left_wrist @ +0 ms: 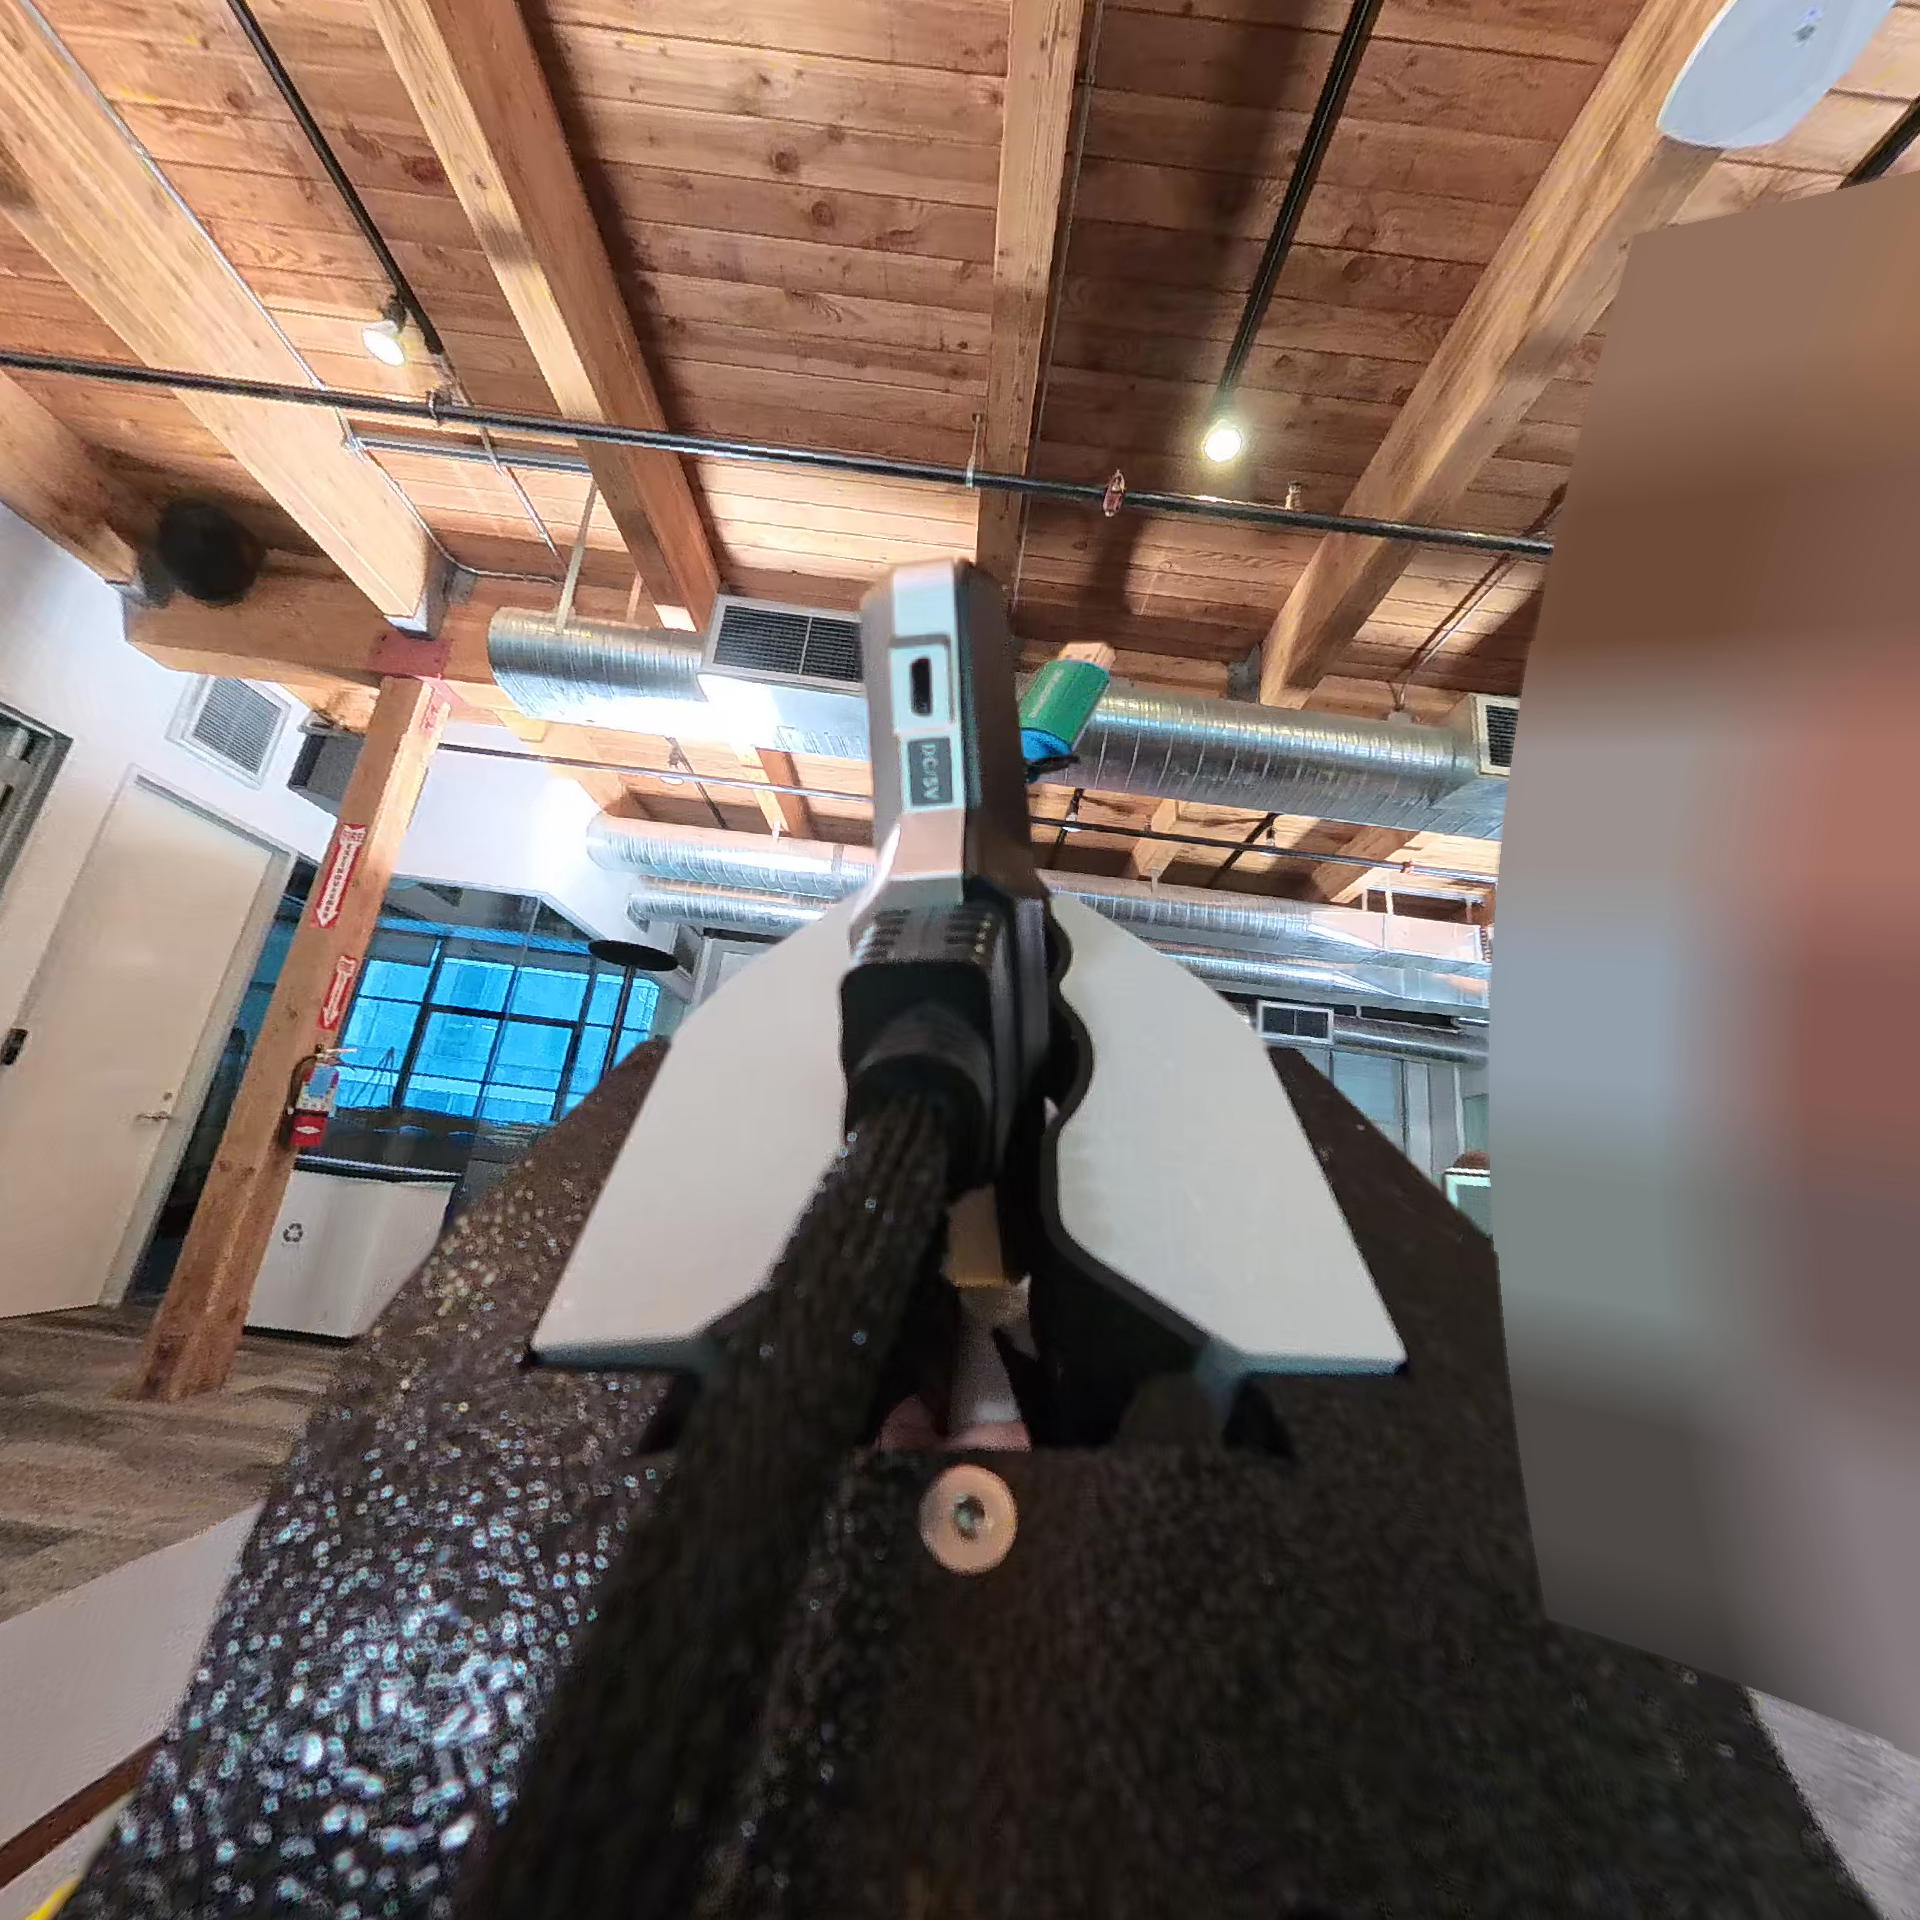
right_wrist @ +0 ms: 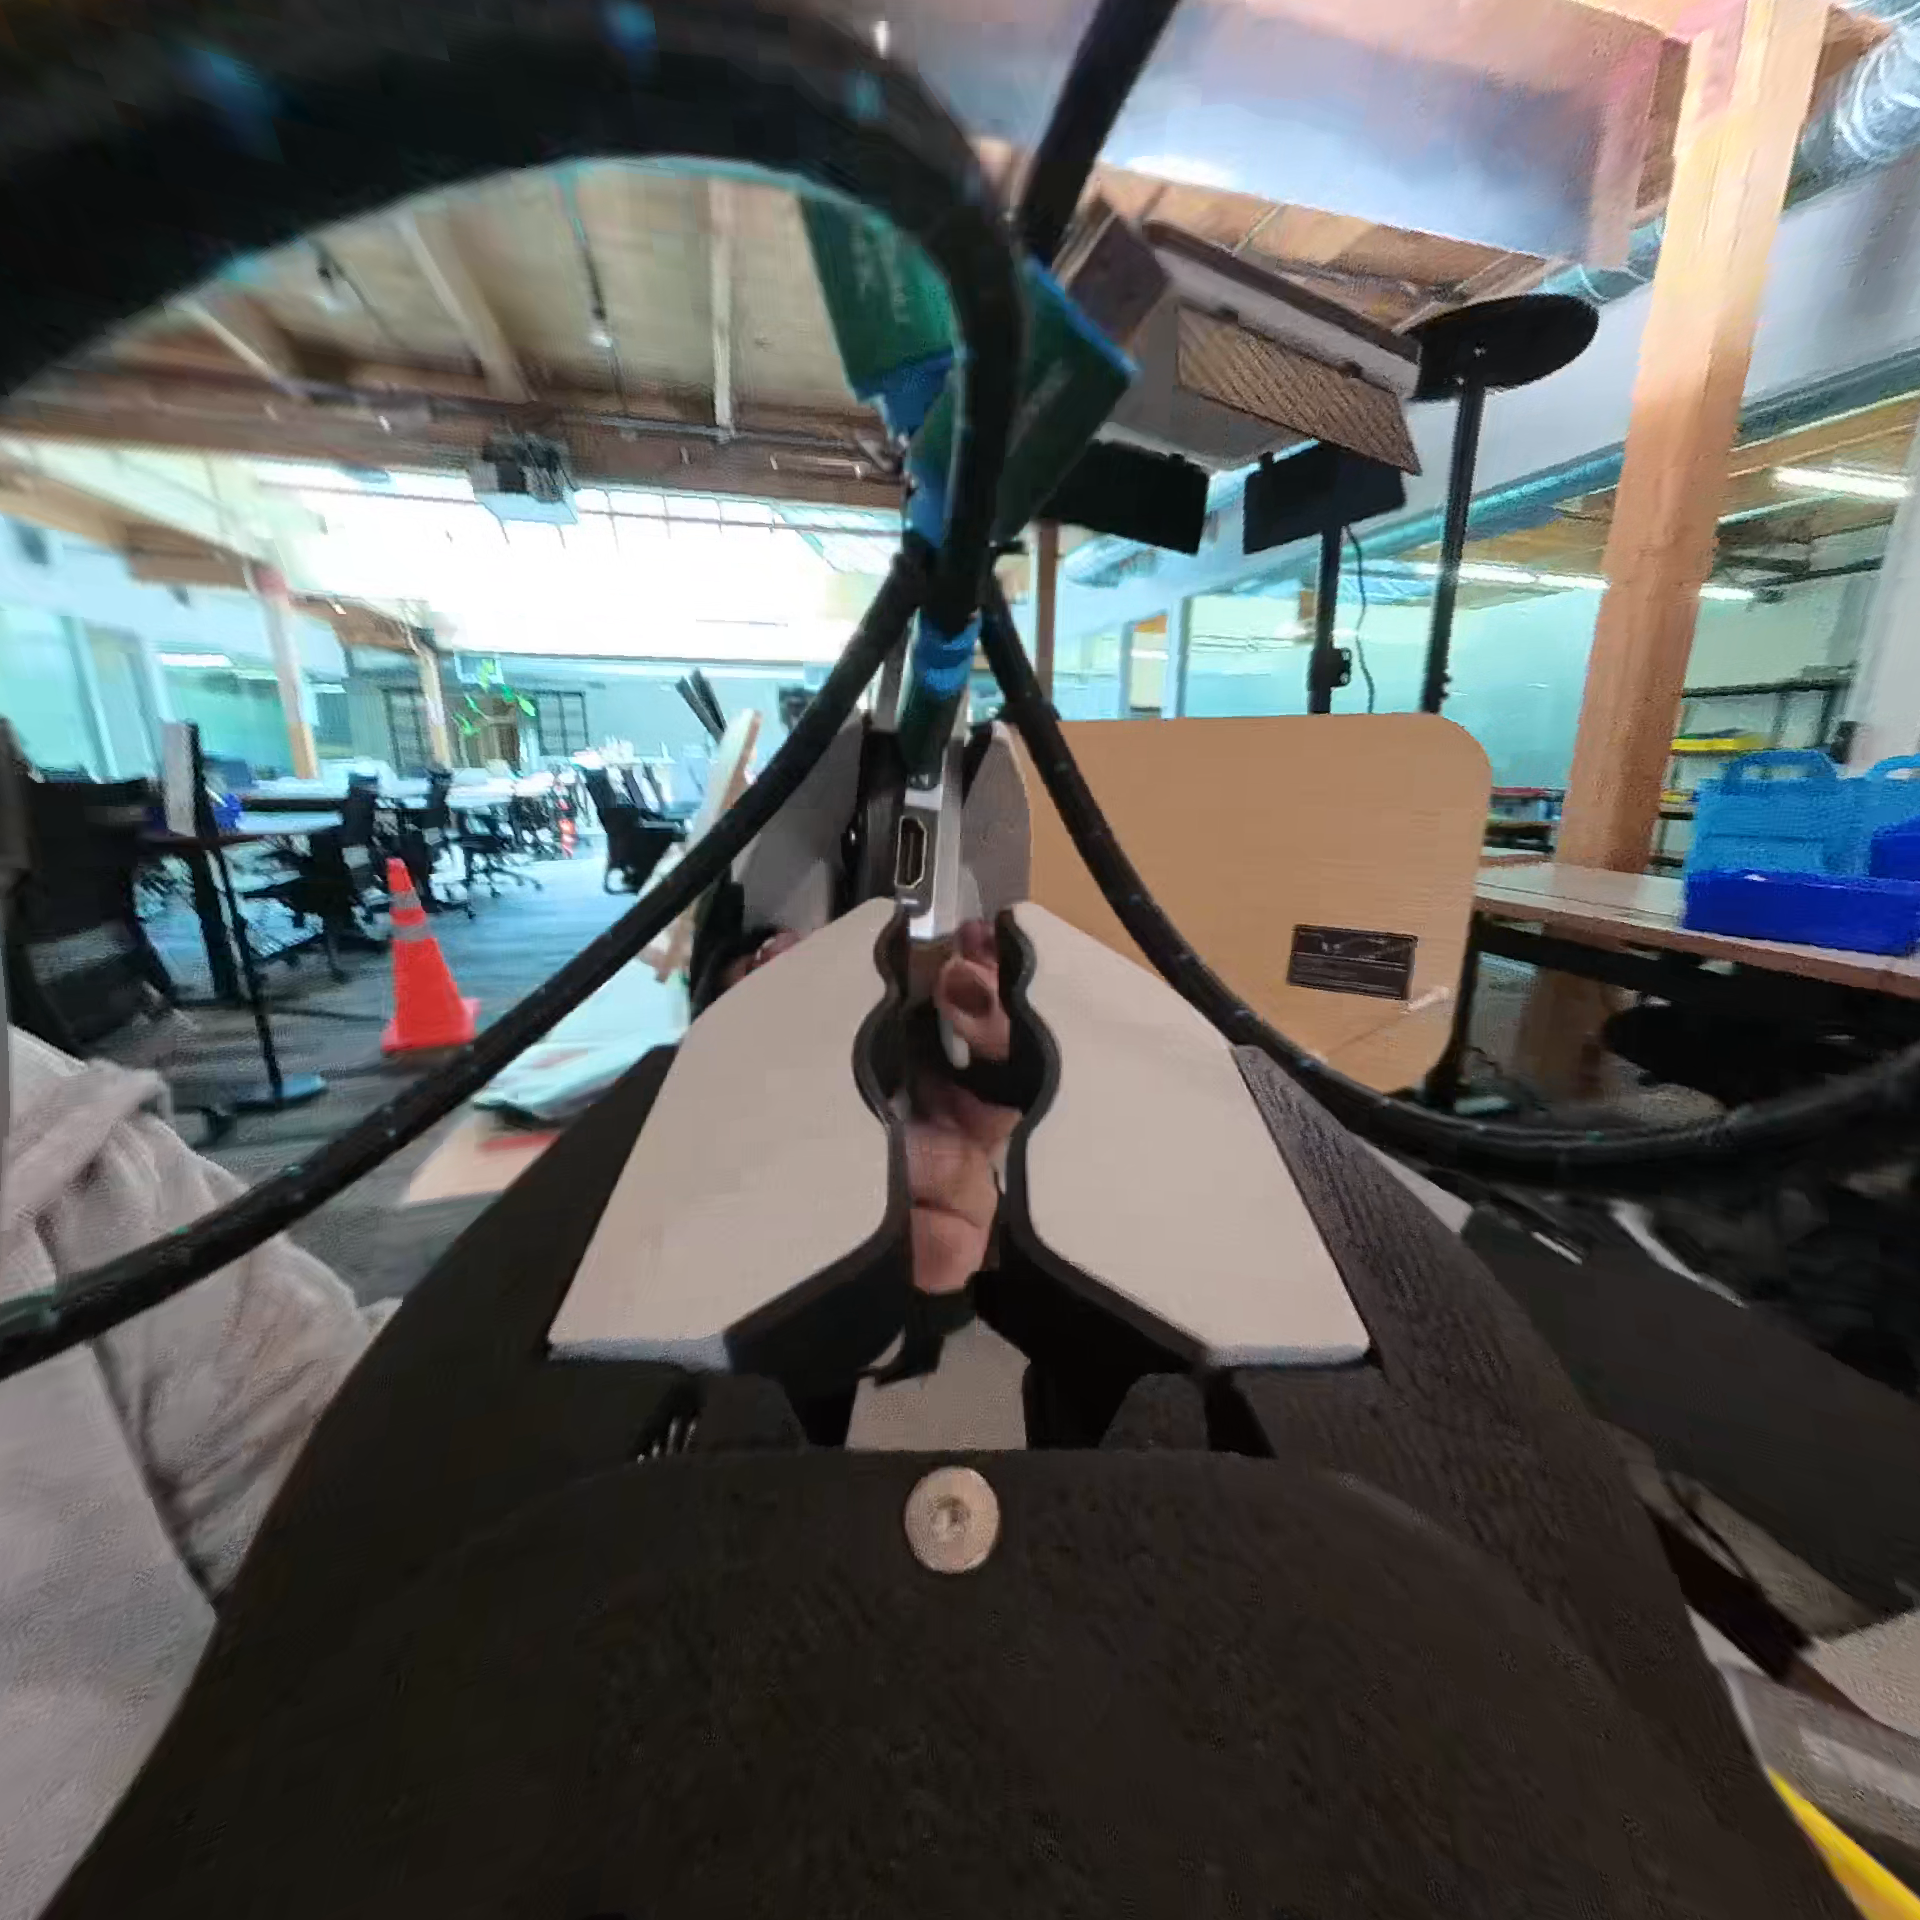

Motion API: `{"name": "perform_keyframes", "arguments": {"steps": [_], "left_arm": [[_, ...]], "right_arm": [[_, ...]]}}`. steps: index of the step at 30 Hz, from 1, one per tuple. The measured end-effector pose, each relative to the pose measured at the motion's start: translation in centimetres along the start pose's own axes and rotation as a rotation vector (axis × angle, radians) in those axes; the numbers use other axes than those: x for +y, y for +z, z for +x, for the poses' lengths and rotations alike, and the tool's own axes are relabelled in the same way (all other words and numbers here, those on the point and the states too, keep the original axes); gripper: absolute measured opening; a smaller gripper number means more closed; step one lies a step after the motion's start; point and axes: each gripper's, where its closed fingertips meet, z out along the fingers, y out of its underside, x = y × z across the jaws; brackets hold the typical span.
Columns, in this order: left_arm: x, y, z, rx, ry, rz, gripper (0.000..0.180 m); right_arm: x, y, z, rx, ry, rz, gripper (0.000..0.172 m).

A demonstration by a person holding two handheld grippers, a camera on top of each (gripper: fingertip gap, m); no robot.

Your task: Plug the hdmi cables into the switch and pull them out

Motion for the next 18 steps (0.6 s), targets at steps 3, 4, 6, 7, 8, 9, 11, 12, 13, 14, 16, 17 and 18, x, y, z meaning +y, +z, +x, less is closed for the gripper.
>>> {"name": "perform_keyframes", "arguments": {"steps": [3, 4, 6, 7, 8, 9, 11, 12, 13, 14, 16, 17, 18], "left_arm": [[0.7, 0.2, -0.2, -0.016, -0.007, -0.031, 0.023], [1.1, 0.3, -0.3, -0.019, -0.006, -0.047, 0.023], [2.0, 0.6, -0.2, -0.010, -0.016, -0.092, 0.024], [2.4, 0.7, -0.1, -0.002, -0.021, -0.109, 0.024], [2.7, 0.8, 0.0, 0.007, -0.028, -0.120, 0.024], [2.9, 0.9, 0.1, 0.015, -0.034, -0.127, 0.024], [3.4, 1.0, 0.2, 0.027, -0.045, -0.144, 0.024], [3.4, 1.0, 0.2, 0.030, -0.052, -0.145, 0.024], [3.5, 1.0, 0.2, 0.031, -0.060, -0.144, 0.024], [3.5, 1.0, 0.1, 0.030, -0.067, -0.146, 0.024], [3.5, 0.9, 0.1, 0.034, -0.067, -0.143, 0.024], [3.4, 0.9, 0.1, 0.035, -0.066, -0.137, 0.024], [3.3, 0.9, 0.2, 0.036, -0.063, -0.127, 0.023]], "right_arm": [[-0.7, -0.1, -0.1, -0.044, 0.085, 0.056, 0.020], [-0.8, -0.1, -0.1, -0.039, 0.090, 0.067, 0.020], [-1.0, -0.1, -0.1, -0.039, 0.102, 0.083, 0.021], [-1.1, -0.1, -0.1, -0.044, 0.113, 0.094, 0.022], [-1.3, -0.1, -0.2, -0.047, 0.121, 0.108, 0.021], [-1.5, -0.2, -0.1, -0.042, 0.124, 0.124, 0.021], [-1.9, -0.4, 0.2, -0.032, 0.126, 0.155, 0.019], [-2.0, -0.5, 0.2, -0.038, 0.131, 0.166, 0.018], [-2.0, -0.5, 0.1, -0.046, 0.135, 0.170, 0.016], [-2.1, -0.5, 0.1, -0.050, 0.135, 0.175, 0.014], [-2.1, -0.5, 0.1, -0.050, 0.123, 0.194, 0.013], [-2.1, -0.5, 0.1, -0.056, 0.126, 0.207, 0.013], [-2.1, -0.4, -0.1, -0.071, 0.139, 0.222, 0.011]]}}
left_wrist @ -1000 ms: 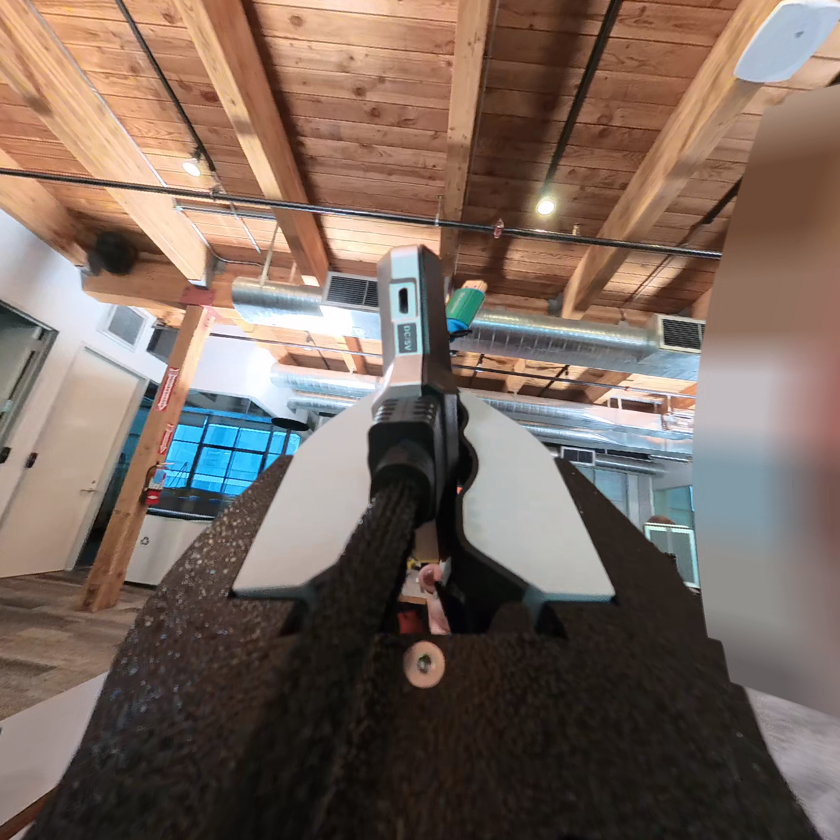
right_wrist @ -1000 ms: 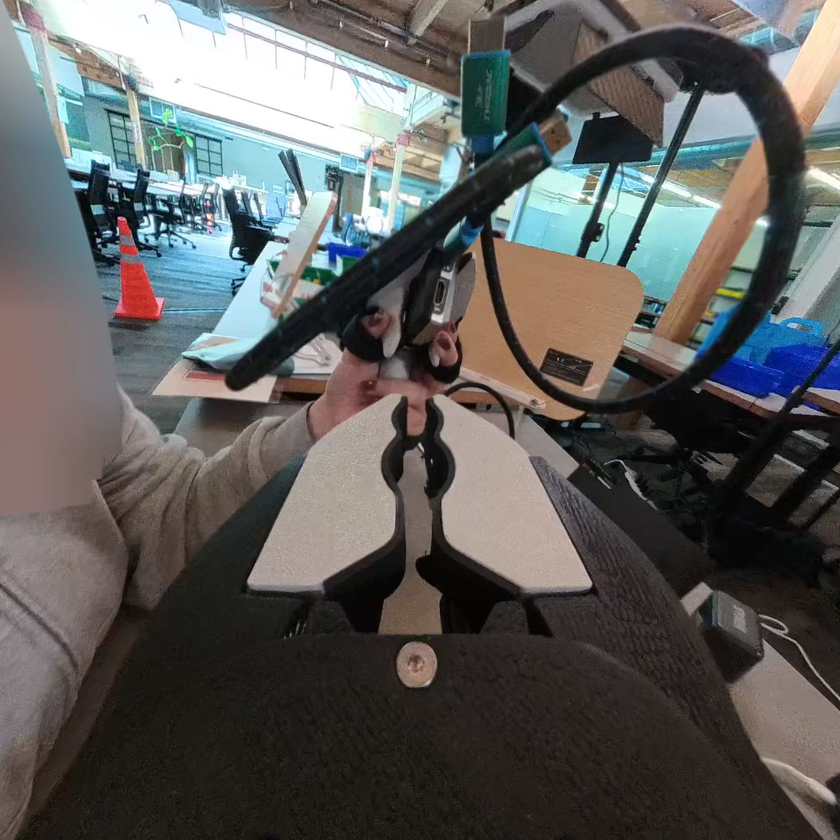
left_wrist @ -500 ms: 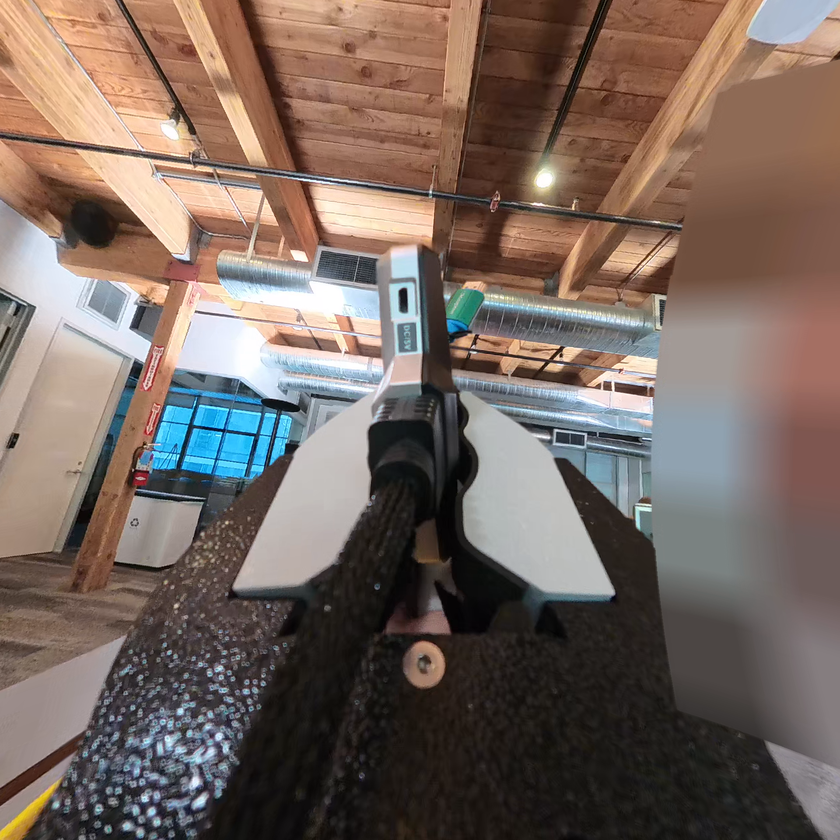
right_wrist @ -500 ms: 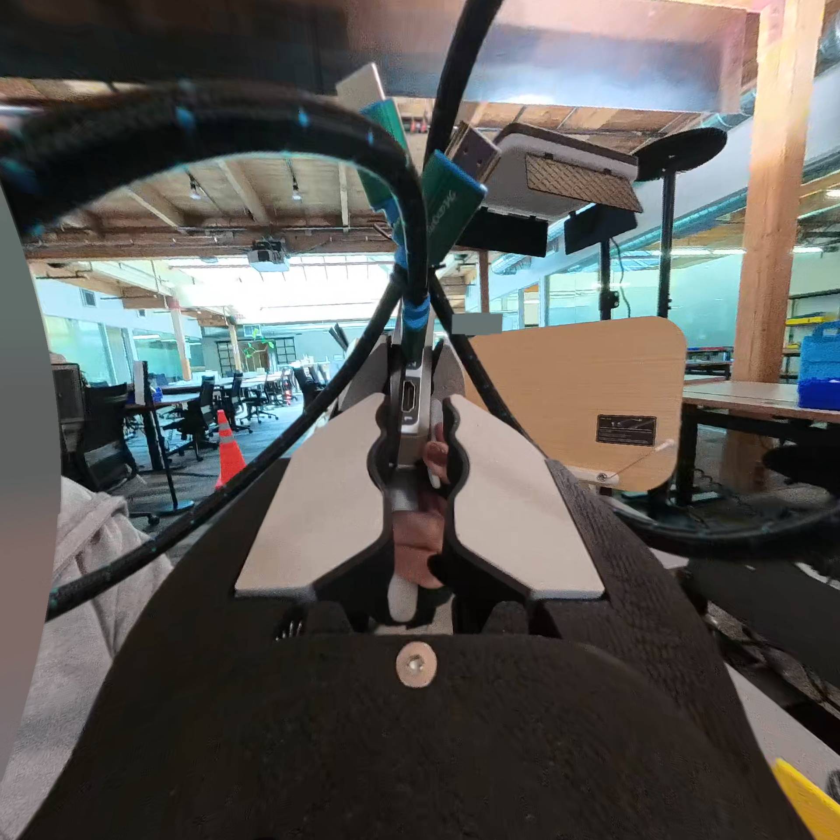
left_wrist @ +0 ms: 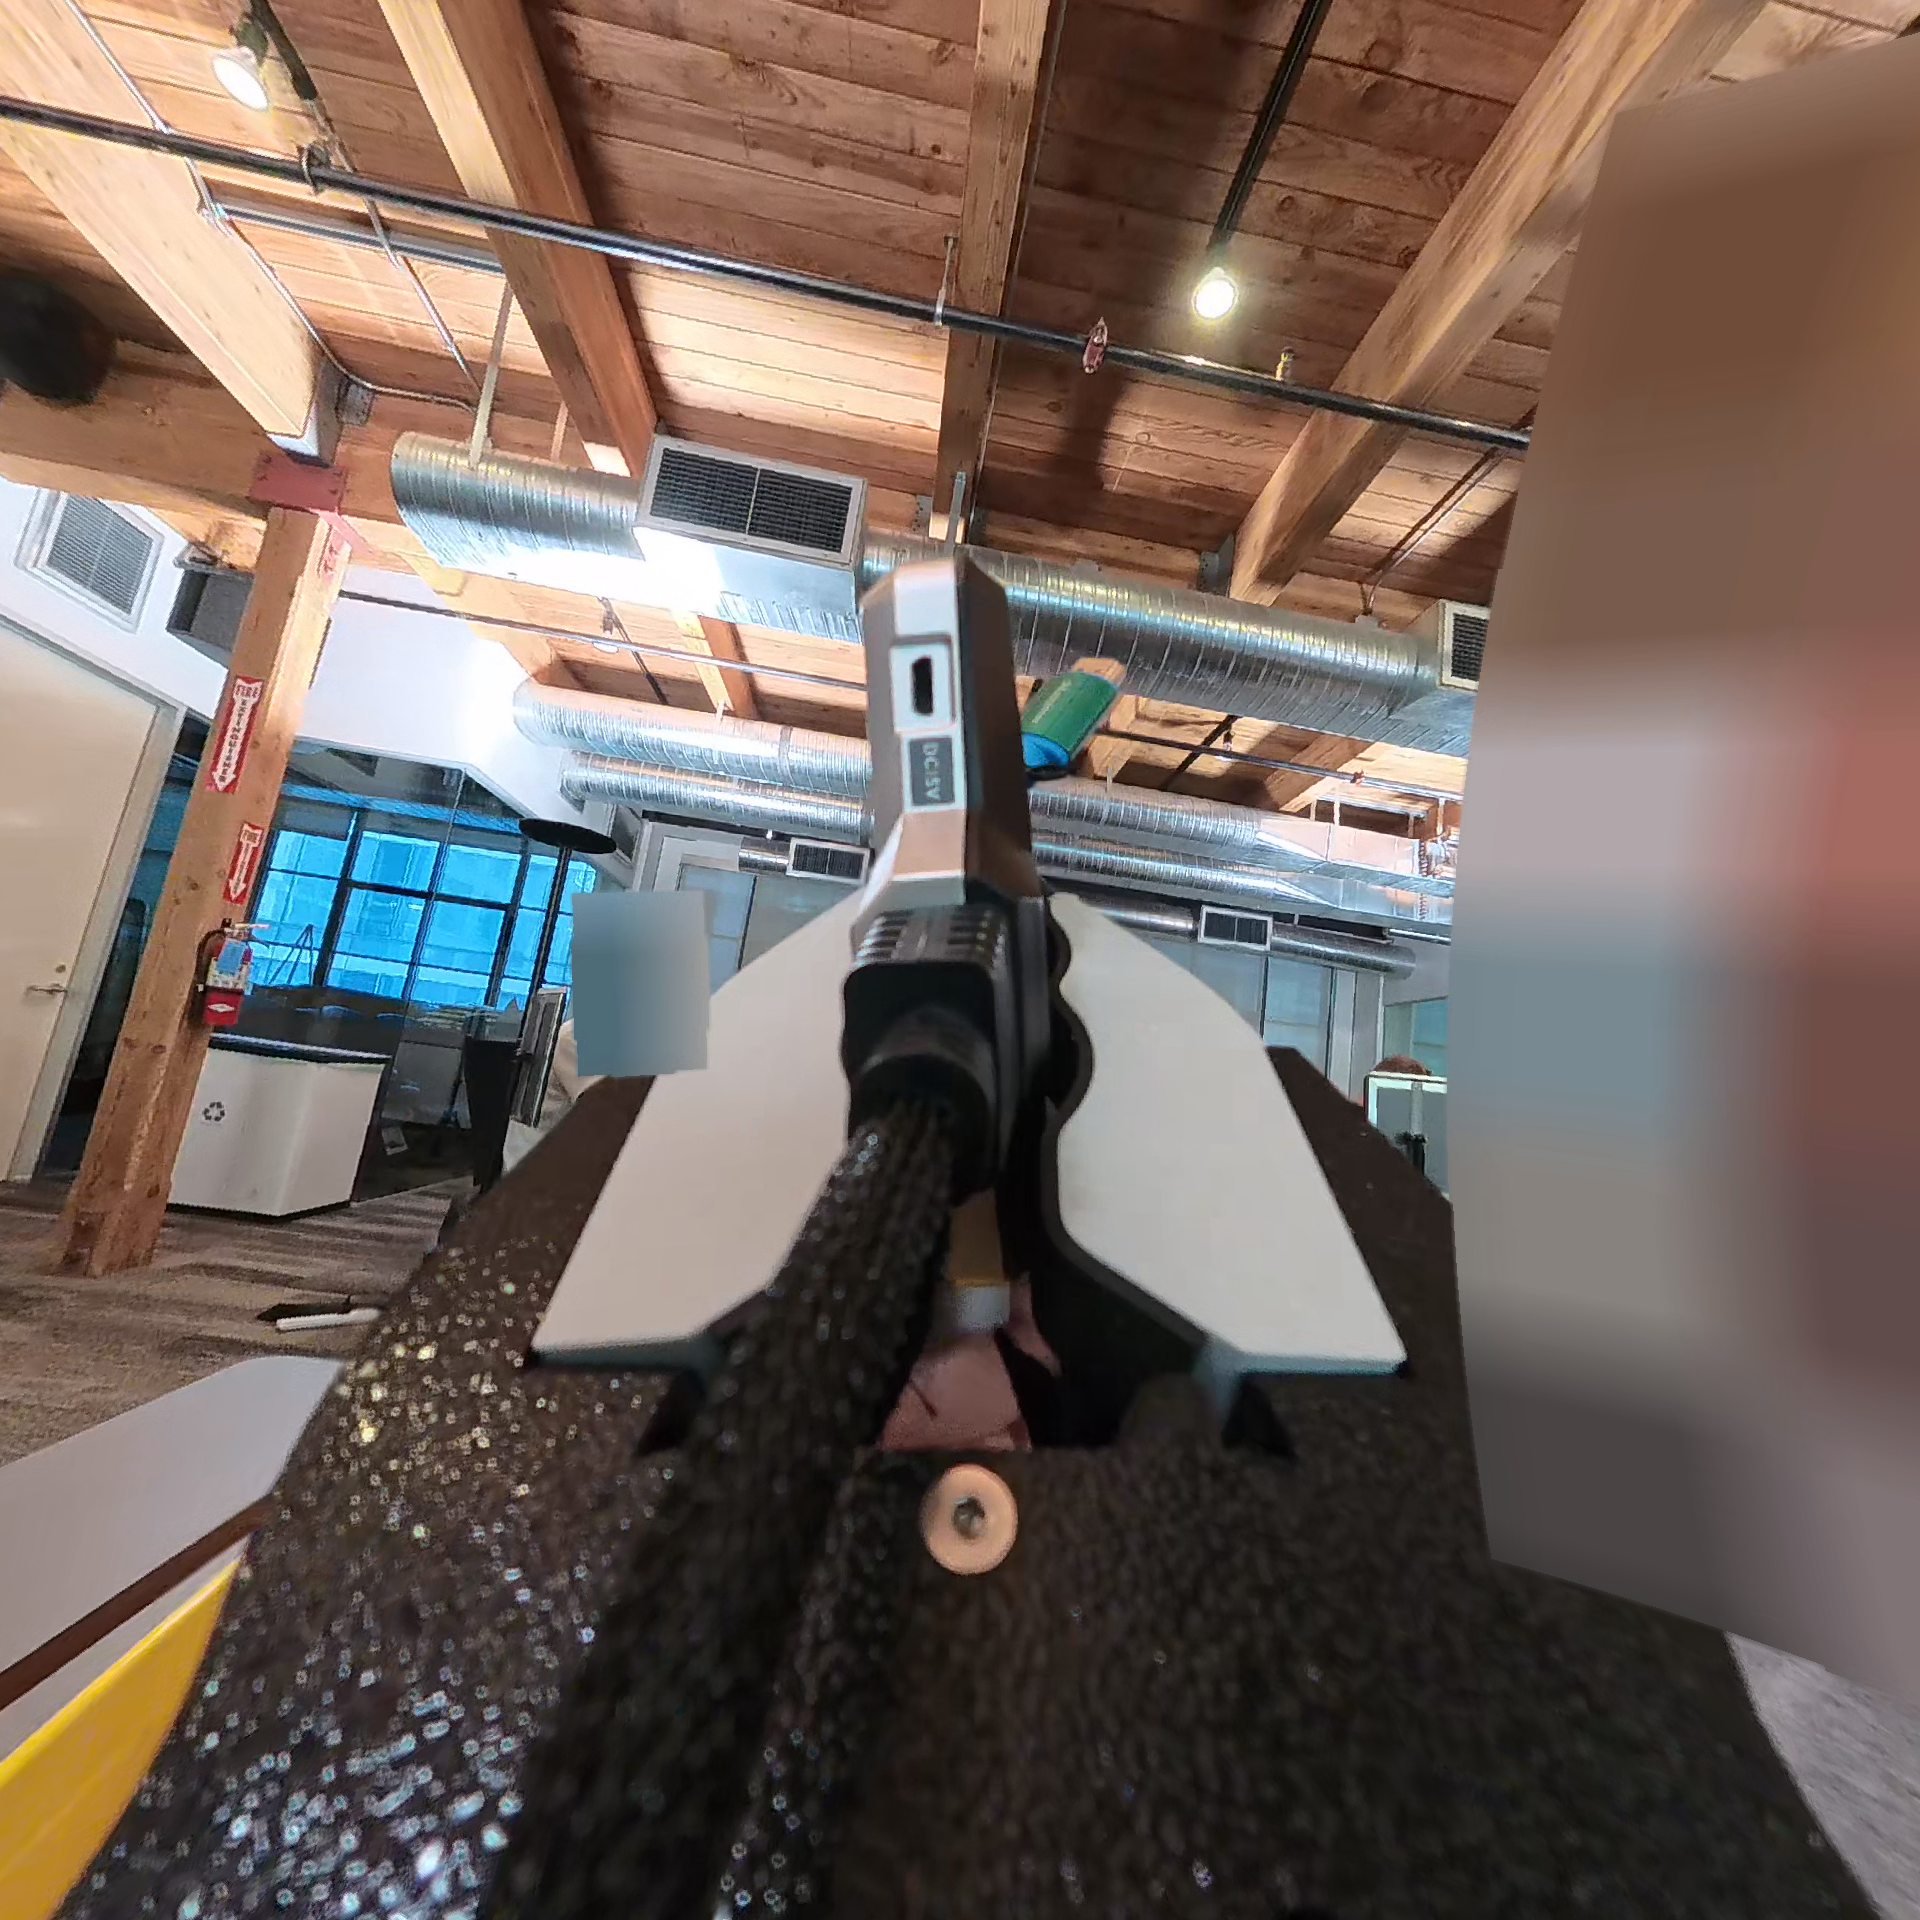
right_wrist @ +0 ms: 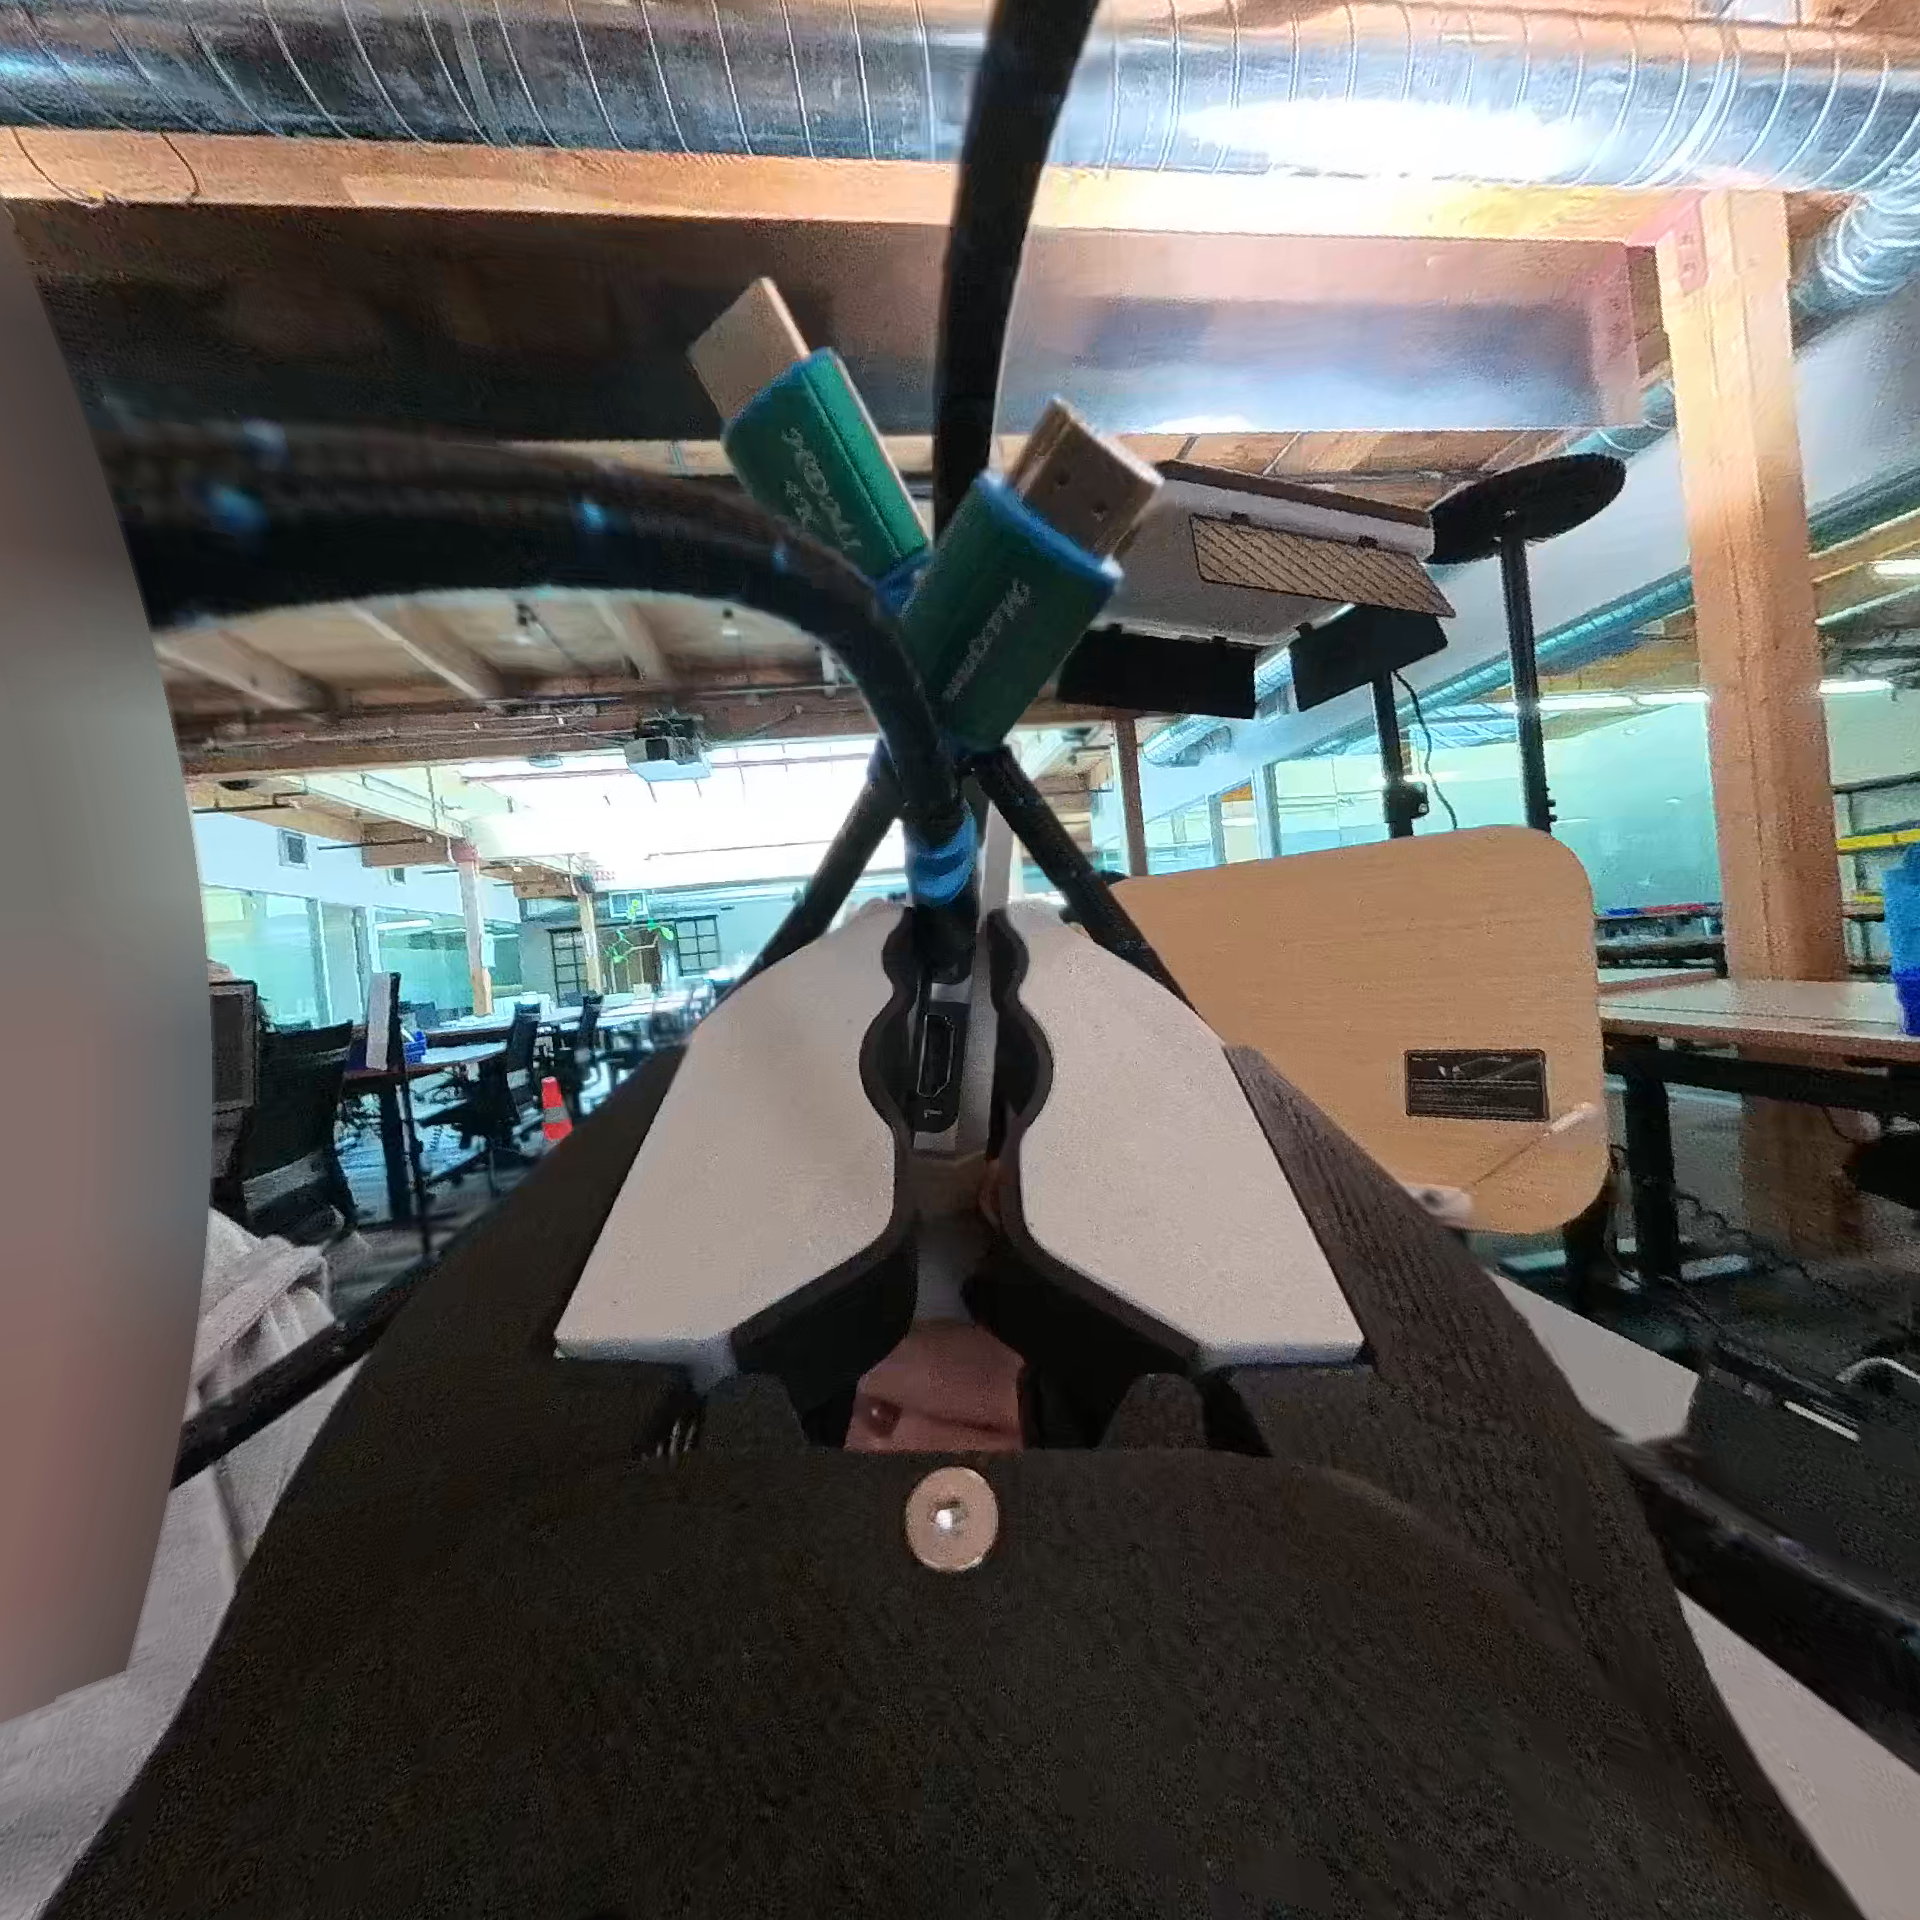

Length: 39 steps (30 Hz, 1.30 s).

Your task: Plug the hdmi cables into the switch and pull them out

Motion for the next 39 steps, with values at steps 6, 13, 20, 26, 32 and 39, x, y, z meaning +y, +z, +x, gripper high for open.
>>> {"name": "perform_keyframes", "arguments": {"steps": [6, 13, 20, 26, 32, 39], "left_arm": [[0.1, 0.2, 0.2, 0.011, -0.001, 0.027, 0.024], [1.1, 0.2, -0.6, -0.038, 0.057, -0.043, 0.024], [0.3, 0.1, -0.8, -0.106, 0.132, -0.012, 0.031], [-0.4, 0.3, 1.2, -0.119, 0.142, 0.135, 0.023], [-0.6, 0.5, 1.3, -0.172, 0.108, 0.094, 0.023], [-1.0, 1.0, 3.6, -0.011, -0.030, 0.112, 0.022]], "right_arm": [[-0.9, -0.2, -0.5, -0.074, 0.091, 0.086, 0.014], [-1.3, -0.5, 0.4, 0.003, 0.038, 0.123, 0.011], [-1.0, -0.2, 0.4, 0.012, 0.005, 0.086, 0.011], [-1.5, 0.1, -0.9, -0.122, 0.254, 0.141, 0.010], [-1.6, 0.3, -1.0, 0.089, -0.110, 0.054, 0.011], [-2.5, 0.4, -3.5, -0.127, 0.183, 0.121, 0.010]]}}
